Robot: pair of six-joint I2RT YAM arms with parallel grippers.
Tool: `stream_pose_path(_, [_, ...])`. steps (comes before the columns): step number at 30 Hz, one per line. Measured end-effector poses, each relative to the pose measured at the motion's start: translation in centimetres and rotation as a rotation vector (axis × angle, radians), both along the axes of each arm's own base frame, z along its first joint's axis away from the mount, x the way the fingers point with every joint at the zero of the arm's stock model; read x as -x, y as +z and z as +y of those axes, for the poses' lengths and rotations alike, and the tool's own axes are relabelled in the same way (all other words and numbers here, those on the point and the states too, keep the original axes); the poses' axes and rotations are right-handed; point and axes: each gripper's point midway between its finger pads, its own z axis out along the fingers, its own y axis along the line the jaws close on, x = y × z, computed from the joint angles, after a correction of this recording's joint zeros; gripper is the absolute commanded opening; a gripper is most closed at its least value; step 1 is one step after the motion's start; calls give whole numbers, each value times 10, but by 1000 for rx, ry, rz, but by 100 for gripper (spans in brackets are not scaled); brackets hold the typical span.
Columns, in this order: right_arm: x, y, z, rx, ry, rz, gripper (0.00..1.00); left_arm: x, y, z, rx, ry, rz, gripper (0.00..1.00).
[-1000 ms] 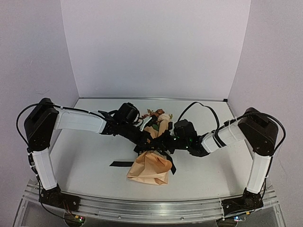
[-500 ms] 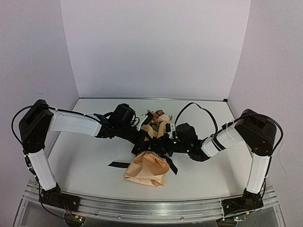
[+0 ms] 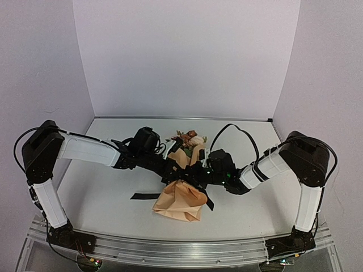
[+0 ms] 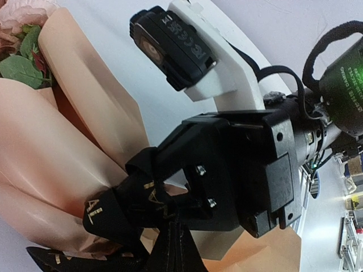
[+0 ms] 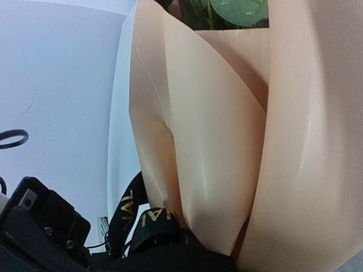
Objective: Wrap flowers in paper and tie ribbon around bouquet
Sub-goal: Cross the half-tied ribbon over the folded bouquet.
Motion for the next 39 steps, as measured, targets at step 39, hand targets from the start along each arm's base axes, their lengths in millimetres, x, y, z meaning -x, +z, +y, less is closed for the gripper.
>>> stream_pose_path(39, [-16, -9, 1, 92, -8, -121, 5, -34, 21, 17, 3, 133, 15, 33])
